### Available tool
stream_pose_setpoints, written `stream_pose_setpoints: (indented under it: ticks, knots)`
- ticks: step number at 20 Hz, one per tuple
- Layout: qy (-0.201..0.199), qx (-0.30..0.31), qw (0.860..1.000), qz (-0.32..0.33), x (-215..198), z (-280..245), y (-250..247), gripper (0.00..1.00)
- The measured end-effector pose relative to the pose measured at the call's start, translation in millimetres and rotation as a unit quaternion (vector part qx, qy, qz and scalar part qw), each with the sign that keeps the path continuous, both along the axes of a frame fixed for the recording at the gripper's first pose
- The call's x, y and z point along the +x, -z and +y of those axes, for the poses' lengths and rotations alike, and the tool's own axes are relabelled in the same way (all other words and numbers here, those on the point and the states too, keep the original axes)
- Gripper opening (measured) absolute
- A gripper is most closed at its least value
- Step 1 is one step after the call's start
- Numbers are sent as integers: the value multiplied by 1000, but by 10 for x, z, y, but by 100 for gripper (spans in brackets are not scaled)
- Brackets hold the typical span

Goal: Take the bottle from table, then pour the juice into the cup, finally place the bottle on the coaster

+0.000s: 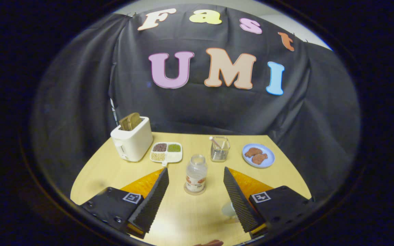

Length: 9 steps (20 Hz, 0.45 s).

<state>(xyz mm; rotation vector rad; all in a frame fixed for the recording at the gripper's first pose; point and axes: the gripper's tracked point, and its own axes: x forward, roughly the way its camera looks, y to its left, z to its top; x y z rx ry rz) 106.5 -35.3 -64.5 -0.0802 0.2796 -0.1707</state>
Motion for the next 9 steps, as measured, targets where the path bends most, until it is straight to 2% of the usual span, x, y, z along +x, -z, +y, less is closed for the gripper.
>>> stream_pose_setpoints:
  ticks: [5, 9]
  knots:
    - [-34, 22, 998, -45, -106, 137, -629, 100]
    - [-35, 27, 997, -63, -233, 22, -867, 100]
